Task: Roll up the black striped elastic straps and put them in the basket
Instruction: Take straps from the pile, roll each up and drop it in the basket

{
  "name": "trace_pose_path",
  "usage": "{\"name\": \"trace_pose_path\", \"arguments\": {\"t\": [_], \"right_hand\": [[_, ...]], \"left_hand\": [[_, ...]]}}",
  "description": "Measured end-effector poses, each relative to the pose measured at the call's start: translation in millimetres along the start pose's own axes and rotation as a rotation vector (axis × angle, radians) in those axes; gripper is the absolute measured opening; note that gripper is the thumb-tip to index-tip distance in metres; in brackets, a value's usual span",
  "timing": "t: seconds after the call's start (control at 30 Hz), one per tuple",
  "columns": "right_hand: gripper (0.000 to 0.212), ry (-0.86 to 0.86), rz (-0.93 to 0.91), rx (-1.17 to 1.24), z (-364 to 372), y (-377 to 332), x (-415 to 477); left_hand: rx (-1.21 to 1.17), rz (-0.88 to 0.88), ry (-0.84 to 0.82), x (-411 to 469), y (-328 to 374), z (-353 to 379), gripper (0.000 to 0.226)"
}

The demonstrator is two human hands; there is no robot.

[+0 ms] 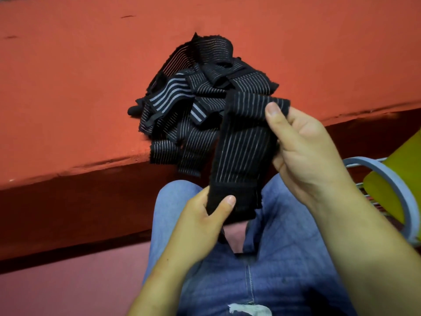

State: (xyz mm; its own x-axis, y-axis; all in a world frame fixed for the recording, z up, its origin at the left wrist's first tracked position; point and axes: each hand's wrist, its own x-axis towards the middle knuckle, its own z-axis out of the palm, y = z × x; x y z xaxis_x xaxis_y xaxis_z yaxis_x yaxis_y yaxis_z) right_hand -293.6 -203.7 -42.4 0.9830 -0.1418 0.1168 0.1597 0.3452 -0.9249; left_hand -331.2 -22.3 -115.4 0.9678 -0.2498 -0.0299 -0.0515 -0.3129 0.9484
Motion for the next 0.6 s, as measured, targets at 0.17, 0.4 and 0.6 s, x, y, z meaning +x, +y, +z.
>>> {"name": "trace_pose_path", "arguments": {"t": [0.17, 0.4, 0.6], "right_hand": [[0.023, 0.009, -0.022, 0.063, 2, -7, 6], [0.026, -0.010, -0.013, 0.025, 3, -1, -1], [0.028, -0.025, 0.034, -0.088, -4, 8, -5]], "left_hand": [[-0.052, -0.031, -0.040, 2, -11, -1, 0.020], [-0.014, -0.135, 0.051, -1, -19, 0, 0.020], [-0.049, 0.108, 0.319, 5, 18, -20, 0.026]]}}
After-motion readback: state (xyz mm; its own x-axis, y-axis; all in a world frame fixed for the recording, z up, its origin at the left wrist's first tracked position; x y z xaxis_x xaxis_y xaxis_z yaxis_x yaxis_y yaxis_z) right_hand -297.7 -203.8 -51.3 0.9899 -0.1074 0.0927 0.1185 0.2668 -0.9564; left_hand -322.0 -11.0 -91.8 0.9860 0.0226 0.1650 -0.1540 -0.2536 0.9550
